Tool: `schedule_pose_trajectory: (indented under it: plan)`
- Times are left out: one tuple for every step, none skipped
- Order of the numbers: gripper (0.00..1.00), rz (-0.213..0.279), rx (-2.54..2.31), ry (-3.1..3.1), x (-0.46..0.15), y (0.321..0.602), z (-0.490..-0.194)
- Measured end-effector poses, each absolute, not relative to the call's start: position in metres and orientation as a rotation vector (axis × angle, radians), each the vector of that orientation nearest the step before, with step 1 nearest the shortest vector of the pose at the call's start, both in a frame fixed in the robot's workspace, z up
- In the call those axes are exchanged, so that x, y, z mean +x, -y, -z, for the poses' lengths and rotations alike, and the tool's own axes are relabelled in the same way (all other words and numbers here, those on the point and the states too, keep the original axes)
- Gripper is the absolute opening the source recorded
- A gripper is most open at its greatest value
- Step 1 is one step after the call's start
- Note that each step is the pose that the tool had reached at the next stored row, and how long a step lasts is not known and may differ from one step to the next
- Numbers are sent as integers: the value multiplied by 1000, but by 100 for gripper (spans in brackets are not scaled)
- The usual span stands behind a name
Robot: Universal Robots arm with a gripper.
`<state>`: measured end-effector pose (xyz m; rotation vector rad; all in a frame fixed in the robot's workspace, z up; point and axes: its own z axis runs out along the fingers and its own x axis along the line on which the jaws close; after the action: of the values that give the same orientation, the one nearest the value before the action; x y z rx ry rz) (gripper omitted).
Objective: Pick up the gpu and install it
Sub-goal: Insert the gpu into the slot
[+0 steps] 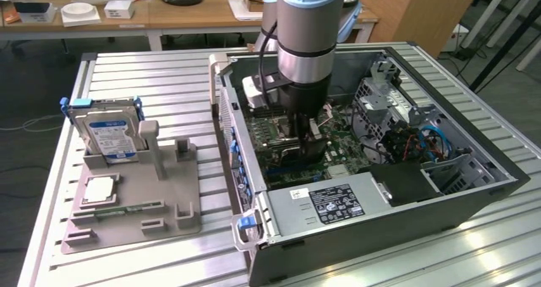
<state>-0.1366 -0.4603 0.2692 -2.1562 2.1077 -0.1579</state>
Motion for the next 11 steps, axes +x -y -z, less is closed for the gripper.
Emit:
schedule_pose_trajectory:
  plan:
    - [57, 158, -2156, -2109, -137, 460, -271]
    - [57, 158, -2155, -2110, -137, 460, -273]
    - [57, 158, -2154, -2111, -137, 460, -273]
    - [57, 159, -2151, -2114, -136, 460, -274]
    - [57, 159, -2148, -2120, -136, 460, -274]
    - [57, 149, -2153, -2127, -136, 460, -275]
    - [57, 134, -2160, -2135, -136, 460, -276]
    - [57, 116, -2169, -2144, -136, 460, -276]
    - [57, 98, -2177, -2155, -136, 460, -277]
    - [57, 77, -2186, -2166, -136, 460, -277]
    - [57, 60, -2194, -2175, -136, 460, -278]
